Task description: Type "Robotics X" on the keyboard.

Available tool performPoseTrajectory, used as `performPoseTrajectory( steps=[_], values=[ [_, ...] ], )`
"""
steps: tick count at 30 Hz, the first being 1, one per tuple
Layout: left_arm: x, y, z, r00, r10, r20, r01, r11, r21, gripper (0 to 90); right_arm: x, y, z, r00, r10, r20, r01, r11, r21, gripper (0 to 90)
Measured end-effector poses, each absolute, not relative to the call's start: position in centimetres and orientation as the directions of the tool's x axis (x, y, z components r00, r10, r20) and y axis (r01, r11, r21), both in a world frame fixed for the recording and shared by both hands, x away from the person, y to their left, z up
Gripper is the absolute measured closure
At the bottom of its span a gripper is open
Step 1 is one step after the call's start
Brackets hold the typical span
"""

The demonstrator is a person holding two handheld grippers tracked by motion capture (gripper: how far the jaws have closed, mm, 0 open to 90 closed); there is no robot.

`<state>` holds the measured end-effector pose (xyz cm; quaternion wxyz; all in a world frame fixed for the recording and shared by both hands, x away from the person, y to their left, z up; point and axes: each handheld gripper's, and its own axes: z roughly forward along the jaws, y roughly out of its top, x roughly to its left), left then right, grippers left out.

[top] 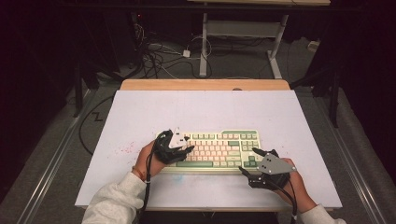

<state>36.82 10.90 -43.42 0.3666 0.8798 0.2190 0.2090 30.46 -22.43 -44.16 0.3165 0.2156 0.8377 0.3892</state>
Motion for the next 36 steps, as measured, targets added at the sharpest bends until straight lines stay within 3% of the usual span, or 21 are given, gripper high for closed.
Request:
performPoseTrajectory(
  steps=[11, 16, 27, 31, 36],
  values=[
    [35.6, 12.1, -43.6, 0.788, 0.554, 0.269, 0.174, -0.619, 0.766, 21.2, 30.5, -22.4, -44.2, -0.709, 0.606, -0.361, 0.113, 0.603, 0.79, 26.0],
    [35.0, 12.8, -43.7, 0.794, 0.533, 0.293, 0.137, -0.626, 0.767, 17.0, 30.5, -22.4, -44.2, -0.704, 0.613, -0.358, 0.119, 0.599, 0.792, 26.0],
    [33.5, 13.9, -44.2, 0.772, 0.54, 0.335, 0.109, -0.633, 0.767, 17.0, 30.6, -22.3, -44.3, -0.714, 0.611, -0.342, 0.13, 0.596, 0.792, 28.3],
    [33.1, 14.5, -44.4, 0.767, 0.546, 0.336, 0.111, -0.629, 0.769, 17.0, 30.5, -22.2, -44.4, -0.724, 0.603, -0.336, 0.128, 0.595, 0.793, 35.8],
    [32.6, 15.4, -44.4, 0.761, 0.549, 0.347, 0.106, -0.632, 0.767, 17.0, 30.4, -22.1, -44.4, -0.748, 0.58, -0.323, 0.123, 0.599, 0.792, 58.6]
  ],
)
